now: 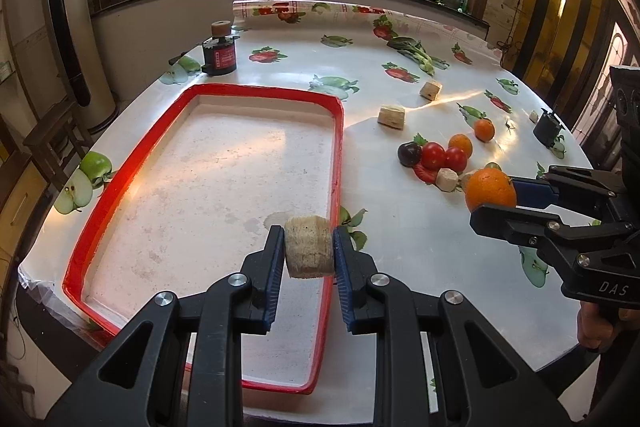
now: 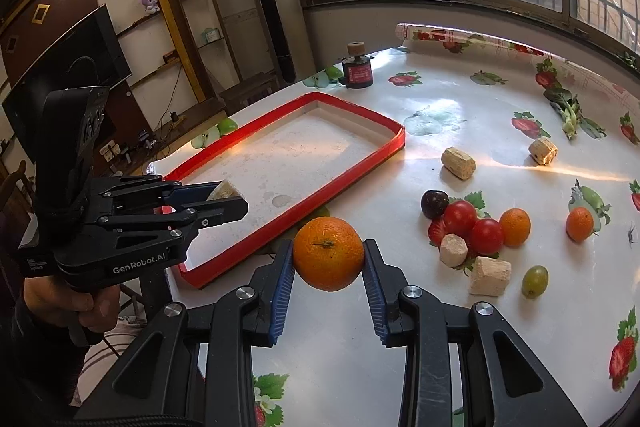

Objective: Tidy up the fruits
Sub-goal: 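Carry the block and orange into the red tray and release both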

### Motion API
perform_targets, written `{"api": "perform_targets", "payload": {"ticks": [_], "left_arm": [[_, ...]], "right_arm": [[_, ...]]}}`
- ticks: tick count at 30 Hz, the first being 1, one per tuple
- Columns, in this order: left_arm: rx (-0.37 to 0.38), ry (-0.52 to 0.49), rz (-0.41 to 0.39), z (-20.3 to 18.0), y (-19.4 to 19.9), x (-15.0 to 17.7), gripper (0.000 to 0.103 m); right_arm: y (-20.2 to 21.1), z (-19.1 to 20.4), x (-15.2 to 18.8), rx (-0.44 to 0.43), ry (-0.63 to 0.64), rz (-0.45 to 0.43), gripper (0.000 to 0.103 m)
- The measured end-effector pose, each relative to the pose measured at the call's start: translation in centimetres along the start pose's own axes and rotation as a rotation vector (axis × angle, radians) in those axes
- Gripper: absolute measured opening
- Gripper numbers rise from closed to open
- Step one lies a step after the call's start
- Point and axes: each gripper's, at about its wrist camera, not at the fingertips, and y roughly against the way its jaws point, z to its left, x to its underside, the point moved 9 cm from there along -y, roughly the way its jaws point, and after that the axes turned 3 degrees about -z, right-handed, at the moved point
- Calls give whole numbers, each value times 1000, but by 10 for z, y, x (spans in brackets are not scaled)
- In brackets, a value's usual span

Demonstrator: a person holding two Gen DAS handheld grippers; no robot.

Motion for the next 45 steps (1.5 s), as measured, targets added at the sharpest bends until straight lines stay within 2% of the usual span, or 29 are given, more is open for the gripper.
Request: {"api": "perform_targets", "payload": {"ticks": [19,26,36,45], "left_arm": [[-74,75,15,59,-2,3,21],[-101,104,35,79,-9,3,21],[-137,157,99,114,-36,4,22],[-149,190,142,129,-50,15,22]], "right_arm": [[-41,29,-32,-61,47,22,34],[-69,37,-44,-75,62,48,34],[-129,41,-62,-71,83,125,34],[-177,29,-47,-43,78,227,34]]}}
